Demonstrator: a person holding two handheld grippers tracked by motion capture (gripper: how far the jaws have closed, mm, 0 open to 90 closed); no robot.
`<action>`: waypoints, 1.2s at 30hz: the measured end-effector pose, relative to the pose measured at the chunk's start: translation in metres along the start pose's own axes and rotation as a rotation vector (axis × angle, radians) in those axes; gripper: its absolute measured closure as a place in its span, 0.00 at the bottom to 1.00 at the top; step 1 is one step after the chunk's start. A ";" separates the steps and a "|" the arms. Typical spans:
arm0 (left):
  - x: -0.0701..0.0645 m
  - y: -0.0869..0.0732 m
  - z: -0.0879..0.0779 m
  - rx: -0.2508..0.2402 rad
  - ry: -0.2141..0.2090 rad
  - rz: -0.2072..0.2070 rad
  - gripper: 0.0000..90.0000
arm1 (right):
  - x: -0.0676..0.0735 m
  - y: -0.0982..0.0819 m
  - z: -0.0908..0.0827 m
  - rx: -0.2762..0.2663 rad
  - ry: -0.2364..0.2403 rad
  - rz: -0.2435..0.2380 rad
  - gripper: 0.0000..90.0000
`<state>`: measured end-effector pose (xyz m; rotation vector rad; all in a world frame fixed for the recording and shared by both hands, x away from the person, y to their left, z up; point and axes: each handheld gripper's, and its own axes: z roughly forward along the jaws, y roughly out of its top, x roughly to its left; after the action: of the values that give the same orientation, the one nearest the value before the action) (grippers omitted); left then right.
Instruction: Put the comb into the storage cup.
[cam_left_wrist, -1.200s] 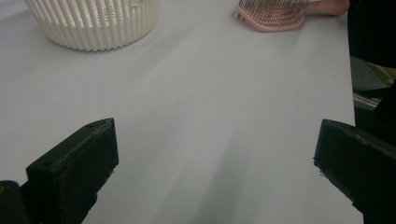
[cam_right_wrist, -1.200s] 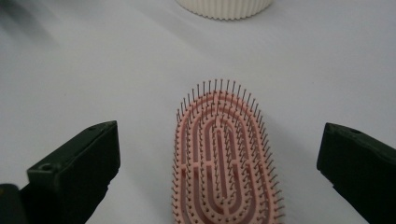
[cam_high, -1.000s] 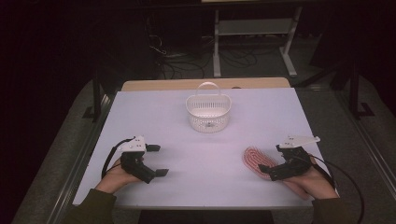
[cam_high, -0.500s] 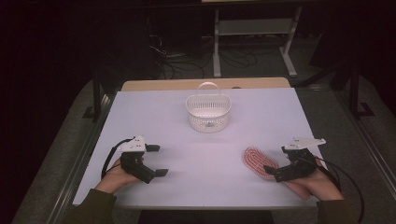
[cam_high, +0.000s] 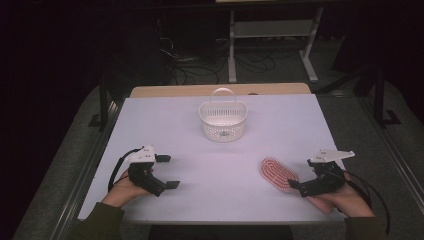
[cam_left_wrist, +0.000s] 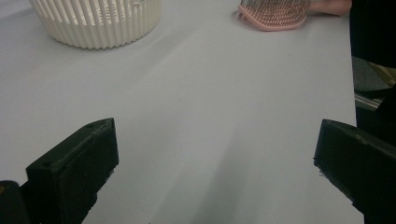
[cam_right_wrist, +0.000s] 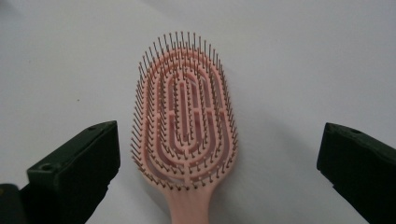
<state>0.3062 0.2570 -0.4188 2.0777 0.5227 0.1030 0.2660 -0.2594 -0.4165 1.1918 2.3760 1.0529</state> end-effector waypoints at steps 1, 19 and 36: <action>0.000 0.000 0.000 0.000 -0.001 -0.001 0.00 | -0.001 -0.002 -0.001 0.002 -0.003 0.007 0.00; 0.000 0.000 0.001 0.006 -0.001 0.000 0.00 | -0.001 -0.010 0.000 0.081 0.005 -0.005 0.00; 0.000 -0.001 0.001 0.007 -0.001 0.000 0.00 | 0.003 -0.012 0.005 0.197 -0.010 -0.031 0.00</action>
<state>0.3063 0.2566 -0.4197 2.0848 0.5232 0.0994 0.2603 -0.2596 -0.4282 1.2158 2.5295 0.8165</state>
